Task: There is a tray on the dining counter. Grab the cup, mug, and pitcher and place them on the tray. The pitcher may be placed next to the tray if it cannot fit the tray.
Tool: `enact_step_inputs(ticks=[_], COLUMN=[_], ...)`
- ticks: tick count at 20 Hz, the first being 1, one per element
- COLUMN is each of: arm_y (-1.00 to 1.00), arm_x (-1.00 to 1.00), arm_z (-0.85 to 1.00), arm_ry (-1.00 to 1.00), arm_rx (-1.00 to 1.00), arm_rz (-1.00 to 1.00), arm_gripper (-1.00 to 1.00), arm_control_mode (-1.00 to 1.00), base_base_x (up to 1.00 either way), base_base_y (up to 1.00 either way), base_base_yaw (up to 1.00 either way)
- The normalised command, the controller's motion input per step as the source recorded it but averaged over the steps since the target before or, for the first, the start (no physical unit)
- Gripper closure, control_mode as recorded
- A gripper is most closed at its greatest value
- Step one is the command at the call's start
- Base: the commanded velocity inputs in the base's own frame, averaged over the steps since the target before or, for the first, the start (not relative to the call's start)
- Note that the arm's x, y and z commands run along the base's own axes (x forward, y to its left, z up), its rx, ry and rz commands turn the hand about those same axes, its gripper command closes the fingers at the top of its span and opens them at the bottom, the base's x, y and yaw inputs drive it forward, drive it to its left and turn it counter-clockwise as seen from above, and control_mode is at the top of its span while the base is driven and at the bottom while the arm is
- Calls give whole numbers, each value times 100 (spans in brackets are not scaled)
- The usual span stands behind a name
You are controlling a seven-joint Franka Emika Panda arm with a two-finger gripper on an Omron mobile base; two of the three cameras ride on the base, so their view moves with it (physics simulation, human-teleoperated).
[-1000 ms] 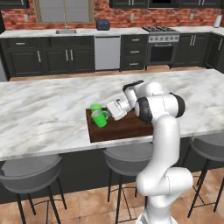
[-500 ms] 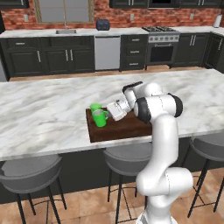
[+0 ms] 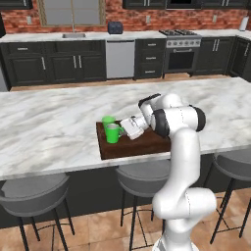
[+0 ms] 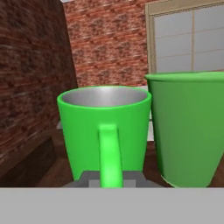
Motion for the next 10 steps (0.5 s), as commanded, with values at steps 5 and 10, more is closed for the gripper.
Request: enact_step_inputs(ticks=[5,10], arm_y=[0,0], arm_x=[0,0], arm_z=[0,0], arm_ry=[0,0], arm_rx=[0,0], arm_rz=[0,0], arm_gripper=[-100,-100], arm_control_mode=[-100,-100], base_base_x=[0,0], base_base_y=[0,0], base_base_yaw=[0,0])
